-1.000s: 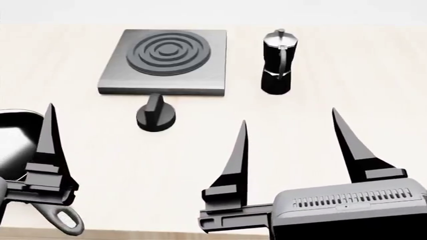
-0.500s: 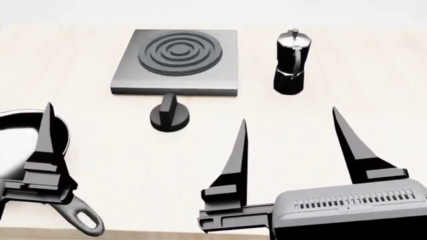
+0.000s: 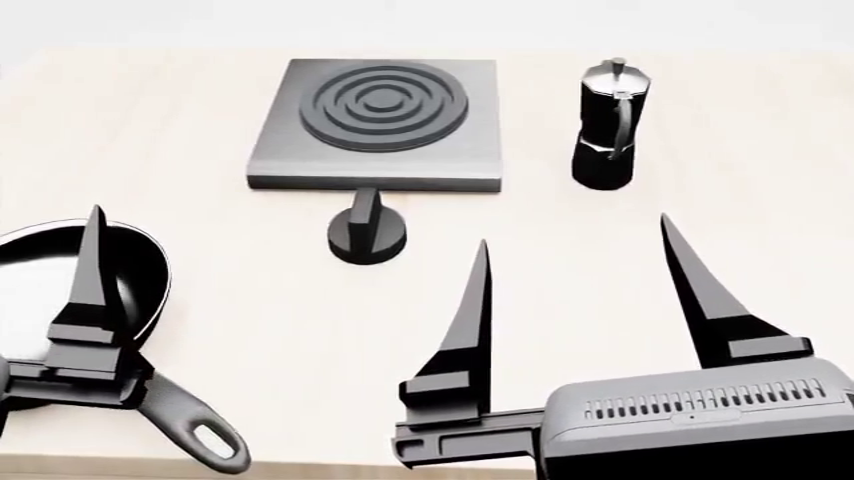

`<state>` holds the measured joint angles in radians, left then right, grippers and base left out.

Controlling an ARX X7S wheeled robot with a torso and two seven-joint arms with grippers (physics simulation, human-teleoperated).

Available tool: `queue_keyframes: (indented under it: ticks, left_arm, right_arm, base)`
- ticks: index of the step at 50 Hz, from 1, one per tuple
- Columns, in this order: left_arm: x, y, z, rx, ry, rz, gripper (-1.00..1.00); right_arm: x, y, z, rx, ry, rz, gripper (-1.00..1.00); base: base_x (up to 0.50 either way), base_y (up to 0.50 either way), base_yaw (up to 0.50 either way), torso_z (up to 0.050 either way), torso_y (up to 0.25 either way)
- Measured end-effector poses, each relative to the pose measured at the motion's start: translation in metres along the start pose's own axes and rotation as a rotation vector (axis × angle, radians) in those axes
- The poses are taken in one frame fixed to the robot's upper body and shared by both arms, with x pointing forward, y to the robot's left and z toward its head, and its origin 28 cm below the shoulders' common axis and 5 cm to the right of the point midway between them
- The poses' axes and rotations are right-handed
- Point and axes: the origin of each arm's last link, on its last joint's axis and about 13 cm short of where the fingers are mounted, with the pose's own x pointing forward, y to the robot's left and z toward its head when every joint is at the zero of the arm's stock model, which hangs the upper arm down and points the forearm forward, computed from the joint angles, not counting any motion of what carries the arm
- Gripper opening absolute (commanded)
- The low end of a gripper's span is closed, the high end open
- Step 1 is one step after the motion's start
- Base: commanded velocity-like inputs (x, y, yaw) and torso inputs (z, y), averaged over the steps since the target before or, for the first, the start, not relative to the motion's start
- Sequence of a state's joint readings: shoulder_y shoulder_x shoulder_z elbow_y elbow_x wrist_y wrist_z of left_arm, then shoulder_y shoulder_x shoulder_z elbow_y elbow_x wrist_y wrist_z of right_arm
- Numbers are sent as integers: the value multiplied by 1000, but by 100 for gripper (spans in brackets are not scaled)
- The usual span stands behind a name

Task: Turn on the stove.

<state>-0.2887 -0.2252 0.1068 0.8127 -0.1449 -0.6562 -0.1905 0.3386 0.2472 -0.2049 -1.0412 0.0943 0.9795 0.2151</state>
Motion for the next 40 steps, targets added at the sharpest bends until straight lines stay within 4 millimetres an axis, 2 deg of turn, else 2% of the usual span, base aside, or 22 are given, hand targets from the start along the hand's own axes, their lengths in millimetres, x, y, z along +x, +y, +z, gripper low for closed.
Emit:
queue_keyframes:
  ticks: [40]
  left_arm:
    - [1, 1, -1, -7, 5, 5, 100]
  right_arm:
    - [0, 2, 0, 7, -3, 19, 100]
  base:
    - [0, 98, 0, 0, 0]
